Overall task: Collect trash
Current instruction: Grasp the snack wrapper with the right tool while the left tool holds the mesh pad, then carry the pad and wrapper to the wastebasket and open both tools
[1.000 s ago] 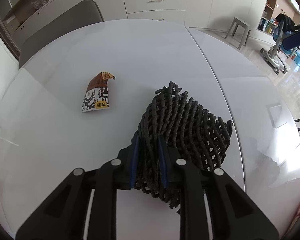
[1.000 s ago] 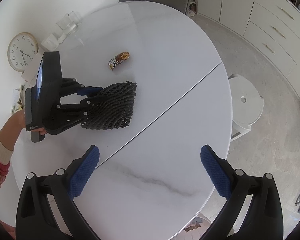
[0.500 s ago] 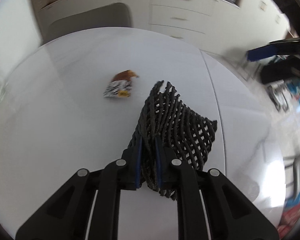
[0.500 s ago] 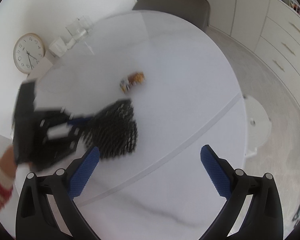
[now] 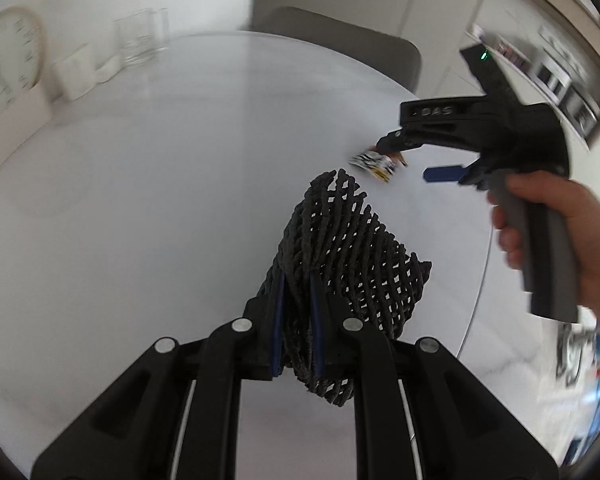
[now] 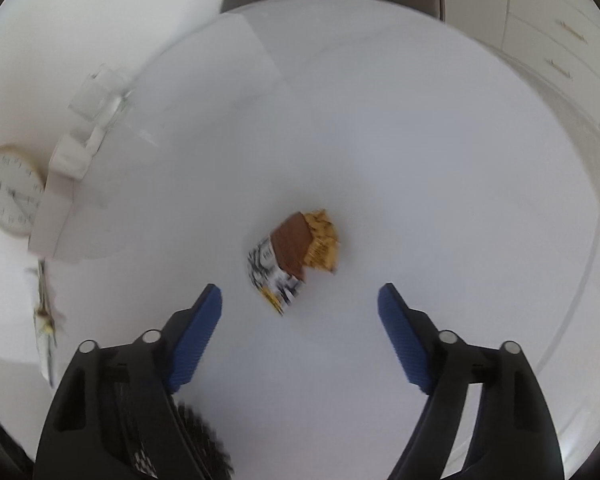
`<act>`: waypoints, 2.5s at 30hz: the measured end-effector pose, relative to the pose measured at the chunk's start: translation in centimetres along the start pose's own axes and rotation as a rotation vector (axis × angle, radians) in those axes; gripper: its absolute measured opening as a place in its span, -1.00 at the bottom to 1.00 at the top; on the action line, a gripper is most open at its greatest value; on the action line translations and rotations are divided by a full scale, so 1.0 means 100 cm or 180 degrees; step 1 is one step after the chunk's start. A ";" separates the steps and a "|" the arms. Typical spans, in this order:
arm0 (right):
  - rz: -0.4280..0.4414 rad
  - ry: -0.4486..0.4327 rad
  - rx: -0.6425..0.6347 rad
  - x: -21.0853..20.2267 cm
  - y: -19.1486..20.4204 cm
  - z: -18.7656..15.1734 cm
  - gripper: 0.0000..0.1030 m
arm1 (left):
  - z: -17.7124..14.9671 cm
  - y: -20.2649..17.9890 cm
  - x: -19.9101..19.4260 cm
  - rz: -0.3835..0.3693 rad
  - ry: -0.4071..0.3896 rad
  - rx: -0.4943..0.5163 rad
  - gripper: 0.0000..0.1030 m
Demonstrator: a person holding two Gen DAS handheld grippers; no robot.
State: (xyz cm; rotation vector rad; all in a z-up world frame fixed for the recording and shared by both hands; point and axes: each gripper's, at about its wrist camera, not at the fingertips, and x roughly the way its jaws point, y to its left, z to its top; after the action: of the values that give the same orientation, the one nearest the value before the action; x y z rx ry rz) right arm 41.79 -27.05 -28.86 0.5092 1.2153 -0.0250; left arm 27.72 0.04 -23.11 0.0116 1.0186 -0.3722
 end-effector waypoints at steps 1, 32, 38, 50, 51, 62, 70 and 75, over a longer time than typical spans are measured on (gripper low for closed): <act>-0.0017 0.0005 0.0002 0.004 0.003 0.003 0.50 | -0.002 0.002 -0.003 0.0000 -0.0007 -0.0041 -0.77; -0.0422 -0.0537 -0.0652 -0.254 -0.125 -0.262 -0.68 | -0.099 -0.162 -0.109 -0.1101 0.0325 0.1009 -0.77; -0.0794 -0.0536 -0.0351 -0.326 -0.217 -0.397 -0.67 | -0.189 -0.257 -0.125 -0.1346 0.0808 0.1556 -0.76; -0.0744 -0.0430 0.0127 -0.346 -0.296 -0.526 -0.64 | -0.336 -0.375 -0.073 -0.1008 0.1490 0.2302 -0.76; -0.0723 -0.0433 0.0156 -0.346 -0.300 -0.530 -0.64 | -0.344 -0.380 -0.064 -0.0977 0.1576 0.2324 -0.74; -0.0472 -0.0393 0.0182 -0.334 -0.310 -0.539 -0.64 | -0.334 -0.378 -0.065 -0.0761 0.1392 0.2138 0.58; -0.0361 -0.0378 0.0051 -0.327 -0.294 -0.530 -0.64 | -0.302 -0.355 -0.097 -0.0680 0.1122 0.1834 0.59; -0.0352 -0.0383 -0.0037 -0.327 -0.283 -0.525 -0.64 | -0.294 -0.346 -0.109 -0.0623 0.1043 0.1746 0.59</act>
State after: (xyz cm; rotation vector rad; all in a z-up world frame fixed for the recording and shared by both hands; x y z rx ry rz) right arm -24.69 -40.04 -22.81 0.4238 1.1241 -0.1409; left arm -12.47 -23.82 -23.99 0.4827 1.2159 -0.8404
